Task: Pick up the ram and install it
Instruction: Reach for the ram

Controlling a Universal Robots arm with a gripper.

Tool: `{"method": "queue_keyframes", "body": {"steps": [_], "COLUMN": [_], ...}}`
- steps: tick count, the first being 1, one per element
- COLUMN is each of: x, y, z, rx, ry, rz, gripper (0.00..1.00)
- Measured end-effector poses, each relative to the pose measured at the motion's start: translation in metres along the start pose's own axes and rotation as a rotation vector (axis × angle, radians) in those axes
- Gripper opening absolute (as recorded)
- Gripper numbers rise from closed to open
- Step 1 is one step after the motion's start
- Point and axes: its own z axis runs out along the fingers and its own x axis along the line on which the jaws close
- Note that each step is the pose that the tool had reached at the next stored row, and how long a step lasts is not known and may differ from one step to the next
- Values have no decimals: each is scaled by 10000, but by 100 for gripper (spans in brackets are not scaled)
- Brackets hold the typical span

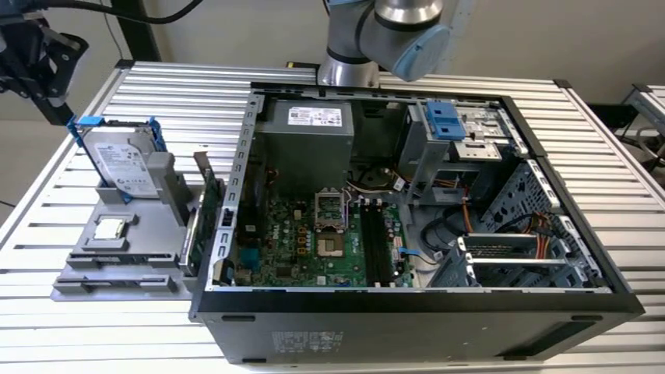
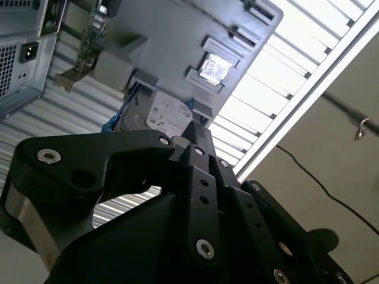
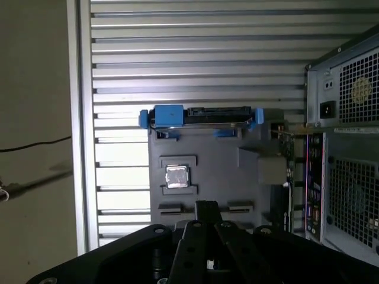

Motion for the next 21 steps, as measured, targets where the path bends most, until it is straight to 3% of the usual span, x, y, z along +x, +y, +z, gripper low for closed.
{"method": "queue_keyframes", "body": {"steps": [16, 21], "x": [-10, -11], "y": [-224, -269], "z": [-5, -6], "rx": [0, -3], "ry": [0, 9], "rz": [-2, -185], "gripper": [0, 0]}}
